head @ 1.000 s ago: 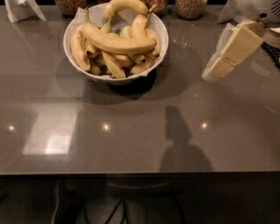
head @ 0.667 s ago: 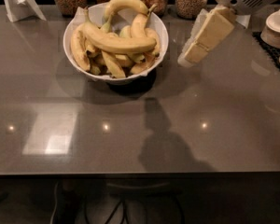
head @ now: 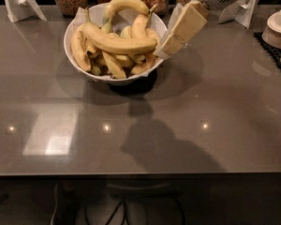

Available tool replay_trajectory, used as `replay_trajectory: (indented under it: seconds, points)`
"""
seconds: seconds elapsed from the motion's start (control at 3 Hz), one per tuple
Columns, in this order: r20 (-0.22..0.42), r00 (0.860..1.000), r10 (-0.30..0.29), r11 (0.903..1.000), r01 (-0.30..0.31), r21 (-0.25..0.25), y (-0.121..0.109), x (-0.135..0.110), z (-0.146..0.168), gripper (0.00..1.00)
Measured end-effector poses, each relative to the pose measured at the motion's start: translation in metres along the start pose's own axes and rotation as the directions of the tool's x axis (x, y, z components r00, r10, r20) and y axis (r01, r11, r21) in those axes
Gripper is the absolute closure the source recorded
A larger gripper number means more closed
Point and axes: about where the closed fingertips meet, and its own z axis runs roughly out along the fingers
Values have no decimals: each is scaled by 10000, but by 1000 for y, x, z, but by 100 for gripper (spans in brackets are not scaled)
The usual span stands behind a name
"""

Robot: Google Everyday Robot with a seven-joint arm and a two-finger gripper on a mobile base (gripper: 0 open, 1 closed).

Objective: Pick banana from white bowl

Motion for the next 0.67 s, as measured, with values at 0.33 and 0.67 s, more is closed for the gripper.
replay_trajectory:
  seconds: [0.33, 0.67]
  points:
    - [-169, 9968, -783, 9969, 781, -107, -2, -8, 28, 0]
    - [-212, 9916, -1277, 9915, 1272, -270, -3, -15, 56, 10]
